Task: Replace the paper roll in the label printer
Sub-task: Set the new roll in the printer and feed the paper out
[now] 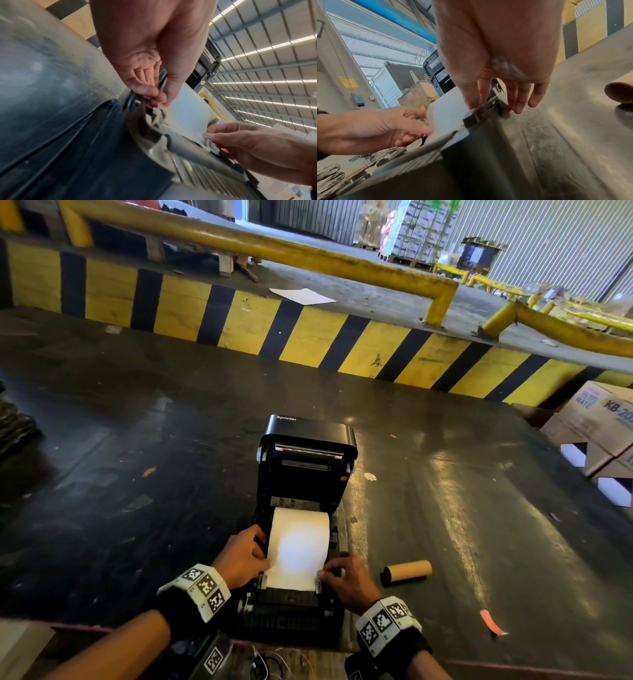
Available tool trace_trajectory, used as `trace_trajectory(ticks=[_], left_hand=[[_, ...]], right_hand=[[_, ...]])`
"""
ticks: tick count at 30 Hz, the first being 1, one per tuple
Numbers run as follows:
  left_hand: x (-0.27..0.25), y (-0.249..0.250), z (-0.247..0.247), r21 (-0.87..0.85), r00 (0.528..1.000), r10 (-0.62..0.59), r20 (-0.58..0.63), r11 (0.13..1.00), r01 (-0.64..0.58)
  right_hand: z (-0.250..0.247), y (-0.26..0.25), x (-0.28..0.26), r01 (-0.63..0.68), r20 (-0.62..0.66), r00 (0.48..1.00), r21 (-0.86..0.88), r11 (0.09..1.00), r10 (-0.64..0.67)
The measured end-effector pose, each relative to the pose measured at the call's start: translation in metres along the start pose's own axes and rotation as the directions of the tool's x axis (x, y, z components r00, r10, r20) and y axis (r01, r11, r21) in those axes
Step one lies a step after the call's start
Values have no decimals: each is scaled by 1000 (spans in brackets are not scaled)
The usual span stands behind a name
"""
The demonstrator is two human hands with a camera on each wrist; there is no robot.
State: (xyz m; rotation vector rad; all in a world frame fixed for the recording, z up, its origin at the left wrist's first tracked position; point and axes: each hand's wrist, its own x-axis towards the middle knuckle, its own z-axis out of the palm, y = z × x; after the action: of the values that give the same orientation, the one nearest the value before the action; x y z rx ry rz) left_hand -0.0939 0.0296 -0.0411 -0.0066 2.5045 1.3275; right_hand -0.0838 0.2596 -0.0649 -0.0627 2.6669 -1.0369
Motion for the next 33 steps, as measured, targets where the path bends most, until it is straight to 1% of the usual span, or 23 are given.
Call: trace_trajectory(ticks=[3,7,9,11,15,17,19,20,22,24,25,28,31,33], left_hand=[[0,-3,2,-13,1000,-1,-18,1000,1],[3,-1,-3,29,997,-16,80,999,14],[4,1,-7,68,991,-26,130,998,17],[5,2,-8,82,989,-31,146,996,19],[4,1,-6,-2,997,-25,71,1000,25],[3,0,-2,-16,1000,-20,25,1000,20],[2,-1,0,-15,1000,-15,-3,1000,15],[2,-1,0,-7,1000,-14,6,1000,14],[3,1,-4,32,997,-22,72,999,20],[4,3,-8,77,989,-43,141,997,33],[4,3,-8,89,987,-50,155,995,36],[3,5,-9,79,990,-37,134,997,26],[0,6,-7,57,998,-15,65,998,11],[0,4,-5,53,1000,0,22,999,-1]], right_hand=[[-5,-2,-1,-11,16,1000,-4,1000,11],[-6,-5,-2,20,-4,1000,30,999,-20],[-3,-6,-3,16,-30,999,37,999,-15],[0,-5,-4,3,-42,999,34,999,-2],[-3,-5,-3,-16,-1,1000,-10,1000,16],[-6,-7,-3,-14,29,999,-21,1000,15],[-9,-11,-4,-20,31,999,-6,1000,20],[-10,-12,-4,-23,23,999,19,1000,23],[-12,-13,-5,-32,-14,999,82,996,33],[-10,-14,-5,-31,-54,998,105,994,37],[-9,-13,-5,-28,-66,997,101,994,35],[-4,-11,-7,1,-95,995,77,997,6],[-5,-11,-9,4,-69,998,23,1000,-2],[-8,-12,-10,2,-41,999,19,1000,-1]])
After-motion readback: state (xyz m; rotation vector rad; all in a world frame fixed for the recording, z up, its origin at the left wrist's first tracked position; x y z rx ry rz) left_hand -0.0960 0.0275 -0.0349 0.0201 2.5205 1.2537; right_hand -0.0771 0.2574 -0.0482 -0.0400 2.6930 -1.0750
